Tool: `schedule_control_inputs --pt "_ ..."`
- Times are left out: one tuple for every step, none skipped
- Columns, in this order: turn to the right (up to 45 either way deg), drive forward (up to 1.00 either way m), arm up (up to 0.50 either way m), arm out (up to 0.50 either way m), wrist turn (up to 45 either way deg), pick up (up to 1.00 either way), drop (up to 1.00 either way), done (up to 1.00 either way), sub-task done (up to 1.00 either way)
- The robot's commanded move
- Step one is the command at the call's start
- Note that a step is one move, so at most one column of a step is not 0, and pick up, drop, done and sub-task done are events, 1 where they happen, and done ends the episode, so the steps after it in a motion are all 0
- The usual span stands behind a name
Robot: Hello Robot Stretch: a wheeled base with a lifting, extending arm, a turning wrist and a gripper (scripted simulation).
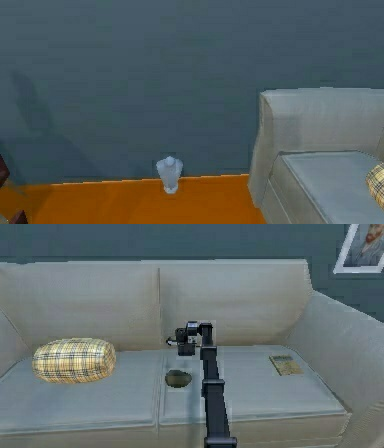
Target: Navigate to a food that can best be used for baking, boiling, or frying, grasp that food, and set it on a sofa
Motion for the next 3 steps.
schedule_control_inputs --pt "0.0 0.0 0.1 0.0 0.0 0.0 0.0 0.0 0.0" --pt "0.0 0.0 0.0 -0.08 0.0 0.0 0.0 0.0 0.0" --pt "0.0 0.0 0.0 0.0 0.0 0.0 0.0 1.0 0.0"
